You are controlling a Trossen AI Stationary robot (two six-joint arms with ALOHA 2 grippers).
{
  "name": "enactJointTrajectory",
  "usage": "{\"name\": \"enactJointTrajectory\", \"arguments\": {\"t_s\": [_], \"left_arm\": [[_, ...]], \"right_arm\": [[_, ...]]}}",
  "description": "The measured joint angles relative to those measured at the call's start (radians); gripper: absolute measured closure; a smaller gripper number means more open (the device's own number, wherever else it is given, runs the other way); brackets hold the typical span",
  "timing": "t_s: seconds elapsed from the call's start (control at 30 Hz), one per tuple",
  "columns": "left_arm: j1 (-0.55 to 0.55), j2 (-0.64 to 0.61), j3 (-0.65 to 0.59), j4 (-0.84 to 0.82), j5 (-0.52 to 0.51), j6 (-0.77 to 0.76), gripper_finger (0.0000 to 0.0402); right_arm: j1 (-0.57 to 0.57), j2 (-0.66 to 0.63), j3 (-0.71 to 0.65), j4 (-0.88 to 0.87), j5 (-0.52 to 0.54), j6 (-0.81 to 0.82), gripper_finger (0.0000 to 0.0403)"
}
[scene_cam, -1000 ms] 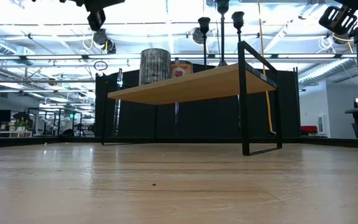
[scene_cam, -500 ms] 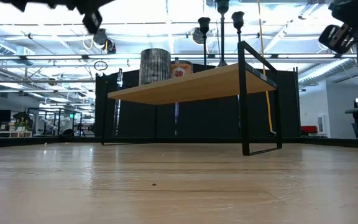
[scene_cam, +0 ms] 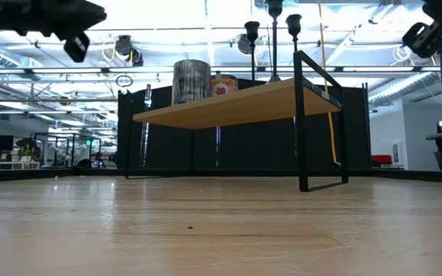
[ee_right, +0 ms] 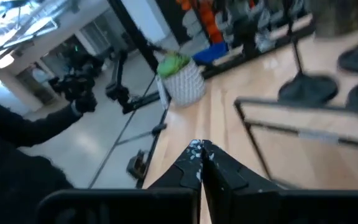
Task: Pick & Place candle stick holders
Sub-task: Return to Home Position
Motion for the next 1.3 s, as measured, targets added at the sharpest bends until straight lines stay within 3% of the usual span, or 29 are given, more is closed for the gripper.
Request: {"name": "enactJointTrajectory", "arguments": {"t_s": [0.27,0.43,0.63,0.73,1.1,1.3], "left_arm": [[0.0,-0.222,-0.126,0.019,-0.011,-0.023,0.036],[0.0,-0.296,-0.208,0.097,-0.011,-0.024,0.036],[0.0,-0.332,-0.252,0.095,-0.012,-0.008,0.036],[0.0,-0.34,-0.252,0.082,-0.012,0.012,0.036],[0.0,-0.343,-0.252,0.048,-0.01,0.048,0.036],[0.0,-0.343,-0.252,0.013,-0.009,0.05,0.036]], "right_arm": [[0.0,-0.035,-0.036,0.144,0.015,-0.106,0.0403],[0.0,-0.044,-0.17,0.344,-0.082,-0.107,0.0403],[0.0,-0.095,-0.287,0.429,-0.166,-0.041,0.0403],[0.0,-0.144,-0.317,0.426,-0.166,-0.053,0.0403],[-0.001,-0.141,-0.324,0.424,-0.166,-0.132,0.0403],[-0.001,-0.141,-0.42,0.486,-0.165,-0.12,0.0403]]}}
